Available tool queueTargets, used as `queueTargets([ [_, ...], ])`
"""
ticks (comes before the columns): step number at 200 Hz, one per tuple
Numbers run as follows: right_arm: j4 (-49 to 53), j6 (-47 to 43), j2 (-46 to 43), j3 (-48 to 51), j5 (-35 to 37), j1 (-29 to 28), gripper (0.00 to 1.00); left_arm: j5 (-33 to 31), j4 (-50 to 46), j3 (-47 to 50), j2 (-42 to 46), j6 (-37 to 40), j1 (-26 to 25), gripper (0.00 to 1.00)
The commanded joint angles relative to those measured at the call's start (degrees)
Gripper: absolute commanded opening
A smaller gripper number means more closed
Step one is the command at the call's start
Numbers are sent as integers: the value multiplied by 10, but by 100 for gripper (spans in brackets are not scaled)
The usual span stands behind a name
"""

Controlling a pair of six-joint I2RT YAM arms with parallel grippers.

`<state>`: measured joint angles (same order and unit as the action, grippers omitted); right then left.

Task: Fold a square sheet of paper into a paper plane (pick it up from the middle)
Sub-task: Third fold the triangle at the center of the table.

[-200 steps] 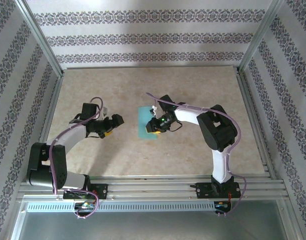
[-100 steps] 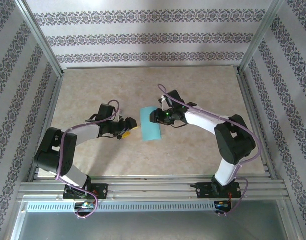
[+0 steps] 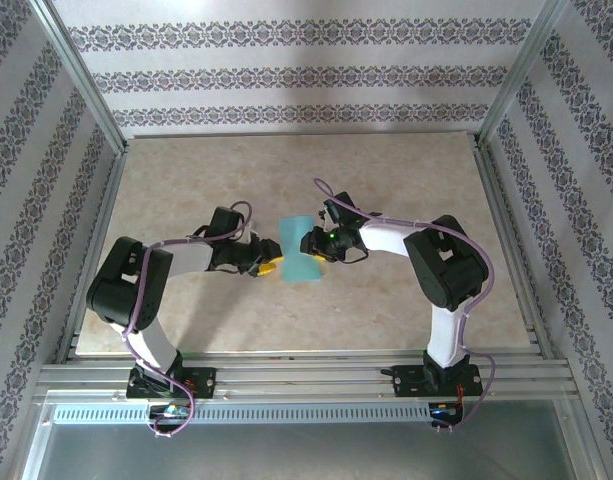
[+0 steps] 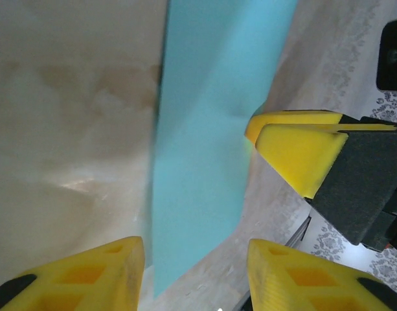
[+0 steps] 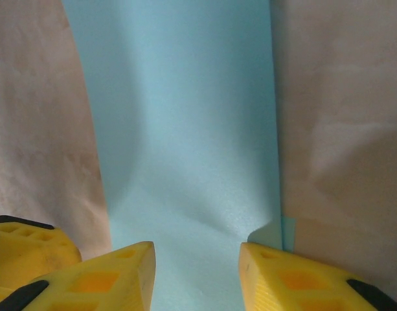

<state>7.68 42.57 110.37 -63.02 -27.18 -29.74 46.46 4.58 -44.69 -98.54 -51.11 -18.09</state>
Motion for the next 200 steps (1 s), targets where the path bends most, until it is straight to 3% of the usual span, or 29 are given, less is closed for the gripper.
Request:
queueTargets([
  [1,-1,-2,19,16,-10,9,42,18,11,-22,-15,-4,-11,43],
  [66,9,-12,27,19,-7,14,42,-11,-49,-44,-36,17,-19,42],
  [107,9,-13,26,21,-6,14,42,-13,-50,-53,-46,20,-20,50],
  [148,9,-15,25,21,-4,15,42,4,-19,-62,-68,3,-20,43],
  [200,8,-15,26,22,-5,16,42,11,-10,-74,-79,0,-24,41],
])
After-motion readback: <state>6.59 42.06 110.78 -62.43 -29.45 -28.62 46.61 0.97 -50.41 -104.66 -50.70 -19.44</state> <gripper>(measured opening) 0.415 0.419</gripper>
